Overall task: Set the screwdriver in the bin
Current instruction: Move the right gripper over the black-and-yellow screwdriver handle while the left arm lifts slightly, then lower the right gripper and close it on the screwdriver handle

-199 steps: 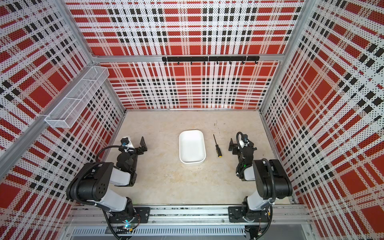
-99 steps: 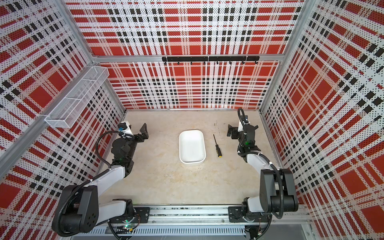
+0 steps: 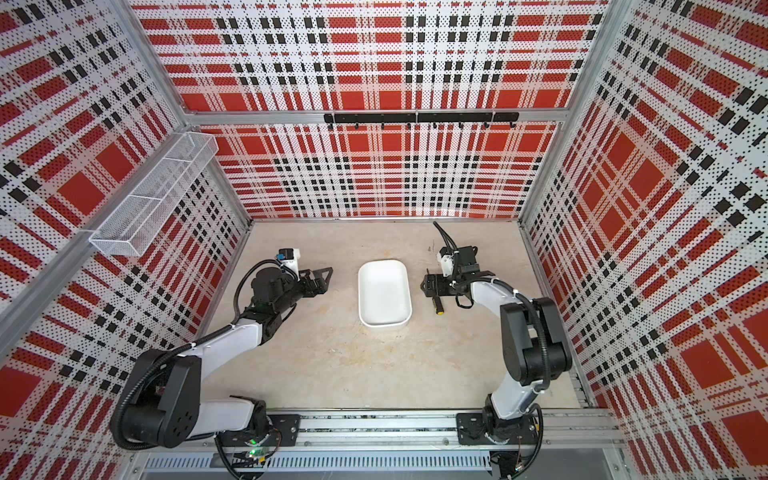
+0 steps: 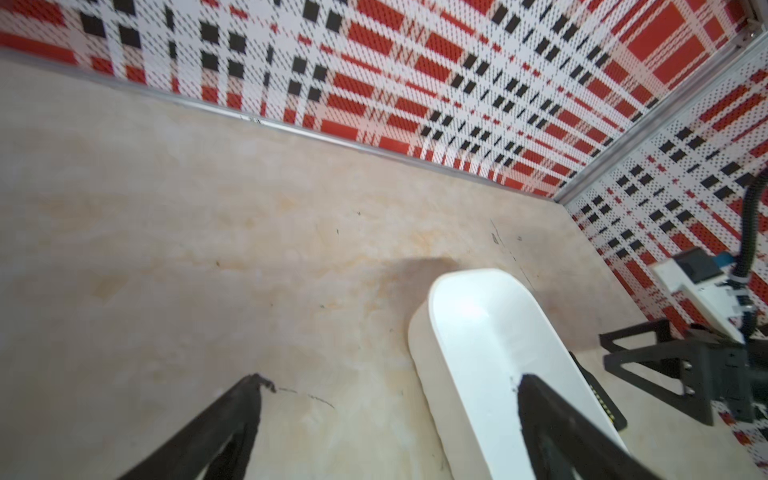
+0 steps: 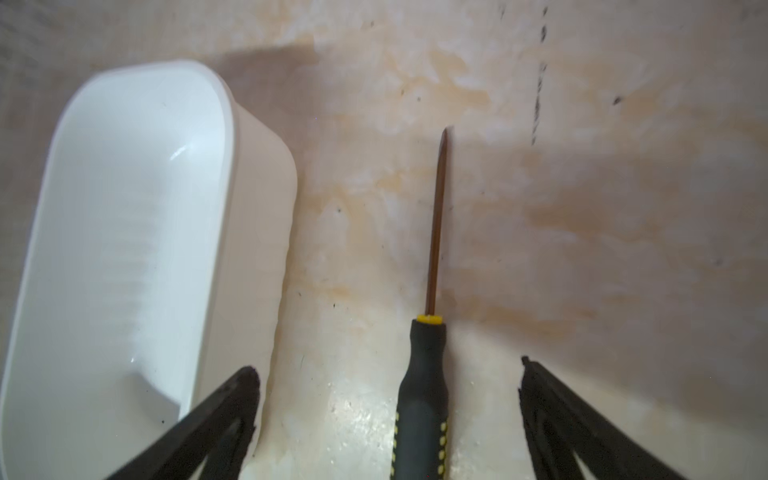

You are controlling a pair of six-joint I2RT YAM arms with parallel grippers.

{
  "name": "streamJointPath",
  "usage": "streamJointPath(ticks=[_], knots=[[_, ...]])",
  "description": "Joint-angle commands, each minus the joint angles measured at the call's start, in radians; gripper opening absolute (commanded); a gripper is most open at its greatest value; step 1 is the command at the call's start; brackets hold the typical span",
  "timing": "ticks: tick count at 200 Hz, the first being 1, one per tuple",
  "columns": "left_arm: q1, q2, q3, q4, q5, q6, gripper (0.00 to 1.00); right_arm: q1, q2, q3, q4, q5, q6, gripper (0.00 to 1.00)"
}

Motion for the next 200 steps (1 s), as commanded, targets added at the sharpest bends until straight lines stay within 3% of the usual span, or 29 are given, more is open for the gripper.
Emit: streamJointPath(ticks=[1, 84, 126, 179, 200], knots=[[-0.022, 0.021, 0.027, -0.073, 0.052, -0.045, 0.98, 0.020, 0.020, 0.027, -0.078, 0.044, -0.008, 1.00], [-0.035, 0.097, 0.065, -0.167, 0.190, -0.067, 0.98, 0.059, 0.067, 0.029, -0.133, 0.140, -0.018, 0.93], [-0.044, 0.122, 0.094, -0.216, 0.210, -0.052, 0.98, 0.082, 0.086, 0.044, -0.155, 0.188, -0.016, 0.89], [-0.044, 0.140, 0.105, -0.239, 0.207, -0.049, 0.98, 0.093, 0.102, 0.063, -0.183, 0.236, -0.015, 0.78], [-0.044, 0.140, 0.106, -0.241, 0.204, -0.049, 0.98, 0.096, 0.111, 0.071, -0.197, 0.248, -0.016, 0.69]])
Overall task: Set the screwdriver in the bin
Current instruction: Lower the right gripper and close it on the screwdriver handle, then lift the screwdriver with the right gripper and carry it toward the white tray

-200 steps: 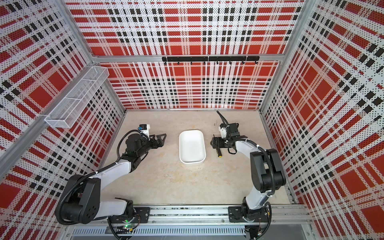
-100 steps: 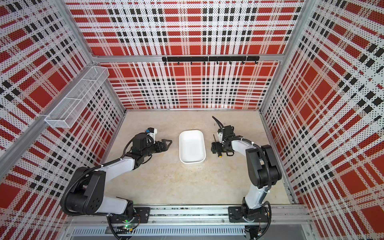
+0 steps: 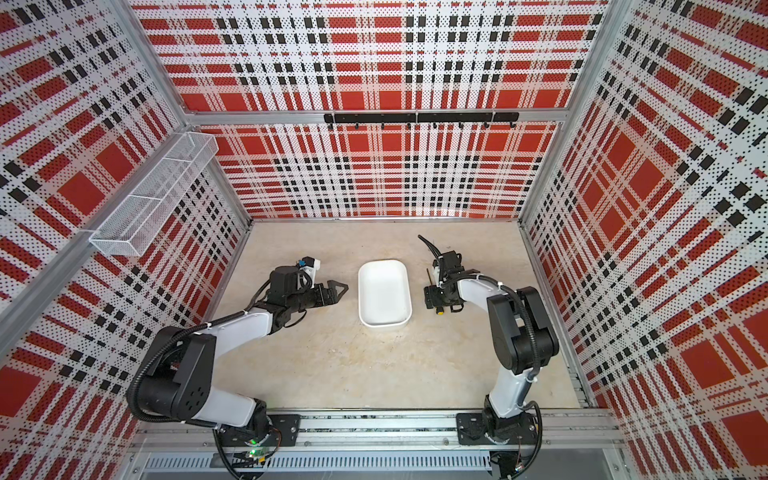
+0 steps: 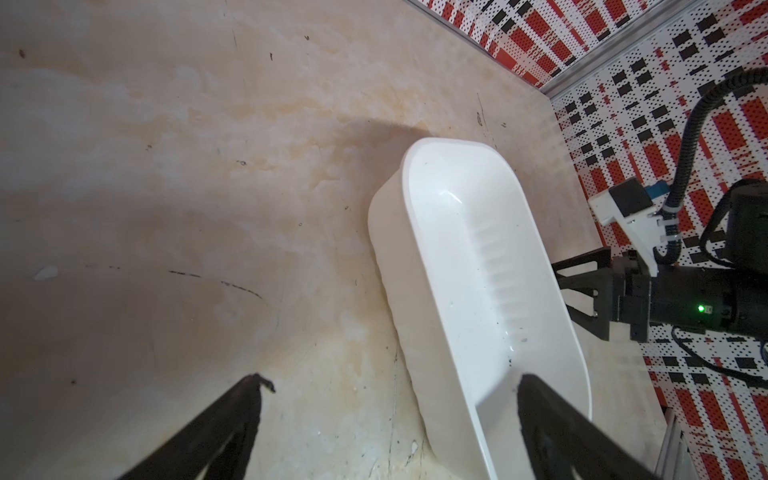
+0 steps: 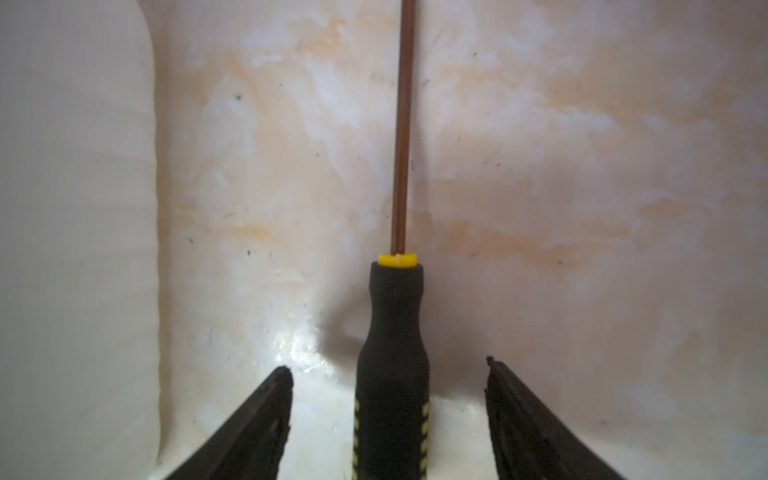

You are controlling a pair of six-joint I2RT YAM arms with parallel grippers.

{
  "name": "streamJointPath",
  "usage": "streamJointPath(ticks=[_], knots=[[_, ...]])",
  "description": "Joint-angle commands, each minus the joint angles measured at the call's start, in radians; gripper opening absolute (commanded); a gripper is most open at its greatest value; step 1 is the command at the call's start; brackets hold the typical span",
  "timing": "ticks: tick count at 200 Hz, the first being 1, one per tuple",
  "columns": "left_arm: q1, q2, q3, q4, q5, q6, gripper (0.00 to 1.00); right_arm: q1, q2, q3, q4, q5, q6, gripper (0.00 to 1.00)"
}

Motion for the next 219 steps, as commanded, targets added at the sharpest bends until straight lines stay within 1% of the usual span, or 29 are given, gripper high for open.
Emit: streamJointPath(ticks=[1, 34, 78, 95, 115, 143, 173, 197, 219], knots=[[-0.007, 0.009, 0.022, -0.016, 0.013, 0.007, 0.98, 0.010, 0.025, 0.021, -0.038, 0.034, -0.012, 0.69], [-0.007, 0.015, 0.024, -0.018, 0.017, 0.007, 0.98, 0.012, 0.033, 0.026, -0.044, 0.030, -0.014, 0.60], [-0.007, 0.021, 0.027, -0.020, 0.022, 0.007, 0.98, 0.014, 0.046, 0.042, -0.060, 0.022, -0.012, 0.42], [-0.007, 0.021, 0.027, -0.022, 0.021, 0.009, 0.98, 0.014, 0.050, 0.050, -0.070, 0.017, -0.012, 0.32], [-0.007, 0.020, 0.029, -0.026, 0.021, 0.011, 0.98, 0.014, 0.058, 0.059, -0.085, 0.013, -0.008, 0.17], [-0.007, 0.014, 0.032, -0.032, 0.019, 0.015, 0.98, 0.013, 0.048, 0.072, -0.102, -0.009, 0.005, 0.00], [-0.007, 0.000, 0.032, -0.034, 0.025, 0.021, 0.98, 0.014, -0.010, 0.104, -0.152, -0.024, 0.032, 0.00], [-0.005, -0.009, 0.030, -0.030, 0.030, 0.021, 0.98, 0.015, -0.107, 0.137, -0.193, -0.028, 0.067, 0.00], [0.003, -0.015, 0.029, -0.027, 0.038, 0.019, 0.98, 0.025, -0.208, 0.162, -0.186, -0.074, 0.126, 0.00]])
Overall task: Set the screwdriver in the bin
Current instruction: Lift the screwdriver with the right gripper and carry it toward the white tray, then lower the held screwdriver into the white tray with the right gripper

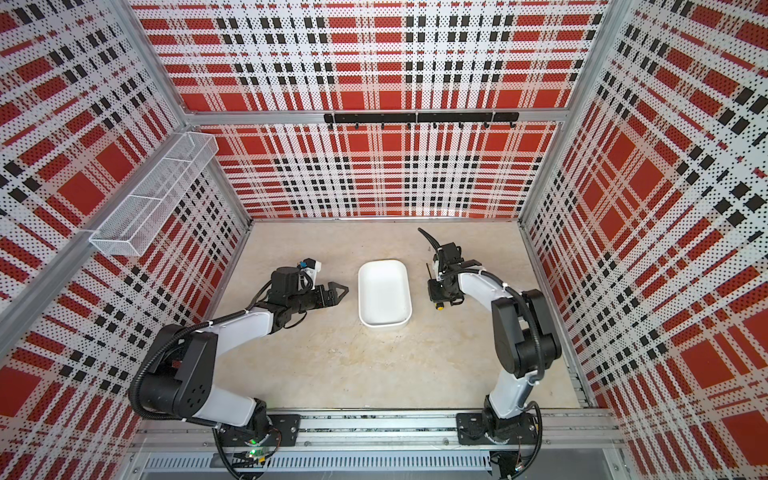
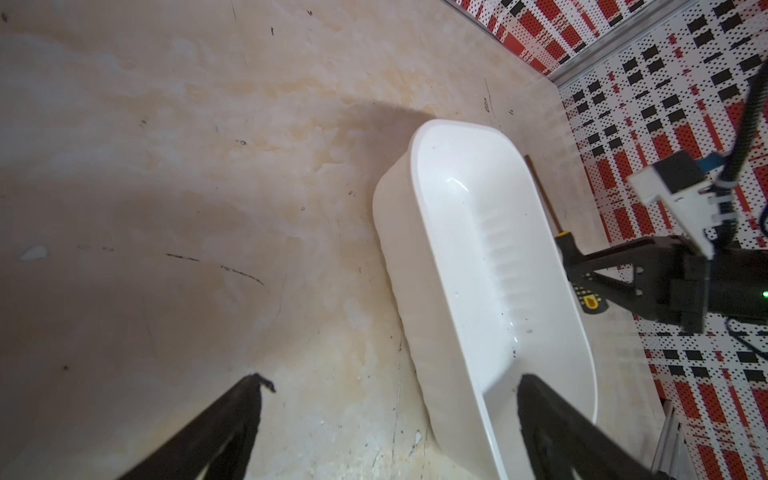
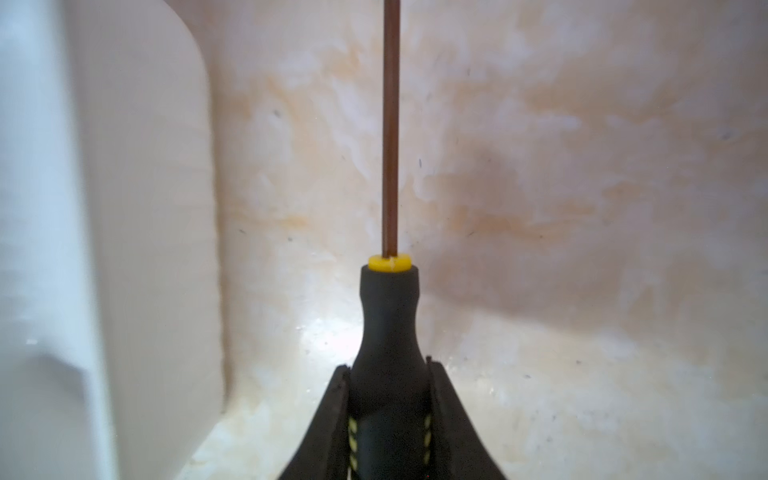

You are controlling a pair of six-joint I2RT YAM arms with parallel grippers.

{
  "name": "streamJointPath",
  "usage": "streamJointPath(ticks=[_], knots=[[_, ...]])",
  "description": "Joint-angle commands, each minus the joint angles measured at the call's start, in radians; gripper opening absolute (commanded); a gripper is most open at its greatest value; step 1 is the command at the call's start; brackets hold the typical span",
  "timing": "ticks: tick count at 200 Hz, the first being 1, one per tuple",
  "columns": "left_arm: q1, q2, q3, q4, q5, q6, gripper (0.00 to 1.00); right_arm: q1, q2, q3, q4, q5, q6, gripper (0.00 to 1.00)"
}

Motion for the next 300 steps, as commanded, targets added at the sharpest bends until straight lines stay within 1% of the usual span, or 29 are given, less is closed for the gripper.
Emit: streamJointPath(ticks=[1, 15, 34, 47, 55, 68, 80, 99, 131, 144, 160, 207, 227, 300], knots=[[0.003, -0.027, 0.027, -0.008, 0.027, 0.014, 0.98, 0.020, -0.140, 0.051, -0.011, -0.057, 0.071, 0.00], [0.011, -0.030, 0.027, -0.005, 0.032, 0.014, 0.98, 0.052, -0.198, 0.060, 0.021, -0.075, 0.127, 0.00], [0.017, -0.036, 0.024, 0.005, 0.033, 0.008, 0.98, 0.132, -0.243, 0.100, 0.022, 0.014, 0.233, 0.00], [0.022, -0.039, 0.020, 0.014, 0.038, 0.006, 0.98, 0.179, -0.253, 0.125, 0.026, 0.051, 0.304, 0.00], [0.024, -0.039, 0.018, 0.018, 0.041, 0.003, 0.98, 0.205, -0.251, 0.138, 0.027, 0.070, 0.368, 0.00], [0.028, -0.038, 0.015, 0.023, 0.041, 0.004, 0.98, 0.255, -0.237, 0.152, 0.028, 0.094, 0.420, 0.00], [0.033, -0.038, 0.012, 0.023, 0.041, 0.006, 0.98, 0.301, -0.214, 0.166, 0.014, 0.149, 0.474, 0.00], [0.043, -0.039, 0.008, 0.025, 0.045, 0.006, 0.98, 0.357, -0.147, 0.195, -0.032, 0.205, 0.540, 0.00], [0.048, -0.036, 0.008, 0.028, 0.052, 0.007, 0.98, 0.427, -0.020, 0.220, -0.049, 0.218, 0.560, 0.00], [0.050, -0.031, 0.008, 0.029, 0.054, 0.010, 0.98, 0.440, 0.028, 0.236, -0.053, 0.200, 0.561, 0.00], [0.054, -0.031, 0.007, 0.018, 0.055, 0.022, 0.98, 0.451, 0.073, 0.258, -0.068, 0.205, 0.560, 0.00], [0.073, -0.036, 0.001, 0.019, 0.054, 0.025, 0.98, 0.454, 0.170, 0.266, -0.056, 0.193, 0.558, 0.00], [0.073, -0.034, 0.000, 0.019, 0.056, 0.023, 0.98, 0.454, 0.193, 0.267, -0.060, 0.216, 0.565, 0.00], [0.073, -0.039, 0.000, 0.011, 0.053, 0.026, 0.98, 0.454, 0.288, 0.288, -0.050, 0.208, 0.559, 0.00]])
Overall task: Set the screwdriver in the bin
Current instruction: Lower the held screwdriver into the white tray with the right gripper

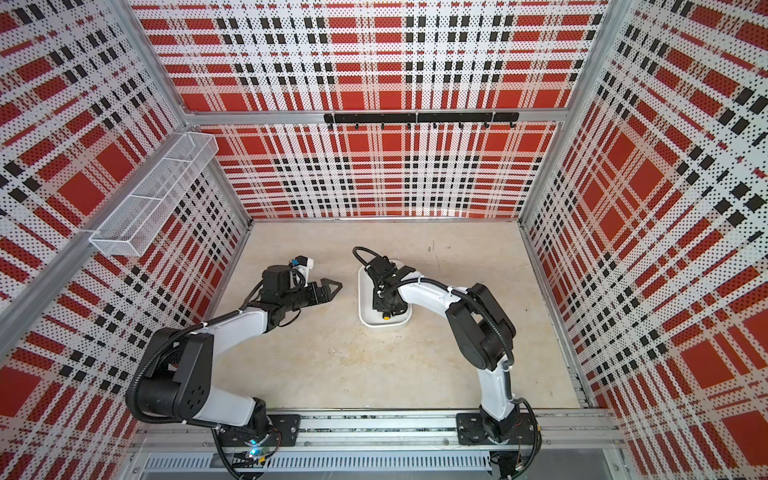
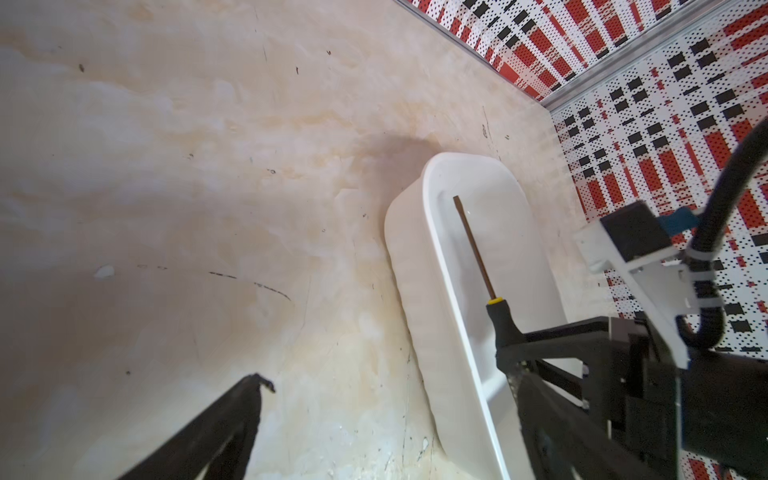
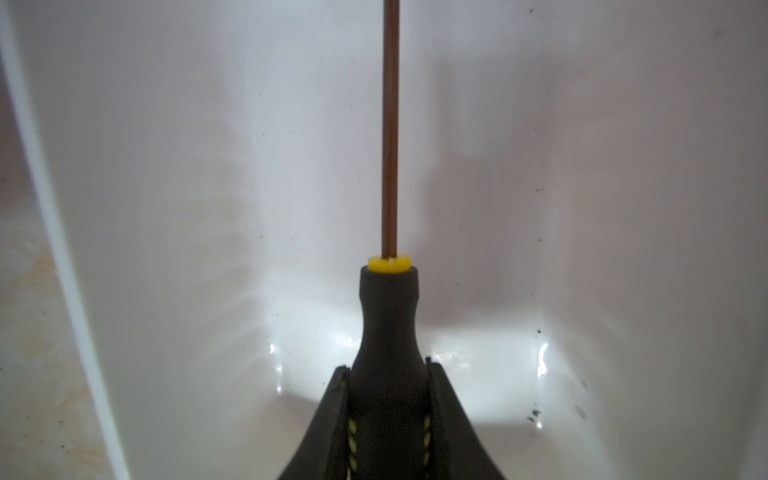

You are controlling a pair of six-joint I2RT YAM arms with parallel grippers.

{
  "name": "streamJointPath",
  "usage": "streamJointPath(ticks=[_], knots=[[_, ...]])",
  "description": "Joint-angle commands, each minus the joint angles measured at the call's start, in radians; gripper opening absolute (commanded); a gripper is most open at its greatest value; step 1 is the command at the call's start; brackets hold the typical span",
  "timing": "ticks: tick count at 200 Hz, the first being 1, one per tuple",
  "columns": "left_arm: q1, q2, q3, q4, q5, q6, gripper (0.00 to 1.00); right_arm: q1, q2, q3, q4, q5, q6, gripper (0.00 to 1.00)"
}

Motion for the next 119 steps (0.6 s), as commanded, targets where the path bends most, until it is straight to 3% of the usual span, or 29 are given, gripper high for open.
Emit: streamJointPath(ticks=[1, 119], knots=[[0.004, -0.023, 0.000, 0.001, 0.010, 0.019, 0.98, 0.003, 0.030, 0.031, 0.000, 0.016, 0.014, 0.00], [0.003, -0.045, -0.001, -0.007, 0.005, 0.016, 0.98, 0.003, 0.091, 0.055, 0.002, 0.007, 0.029, 0.00]])
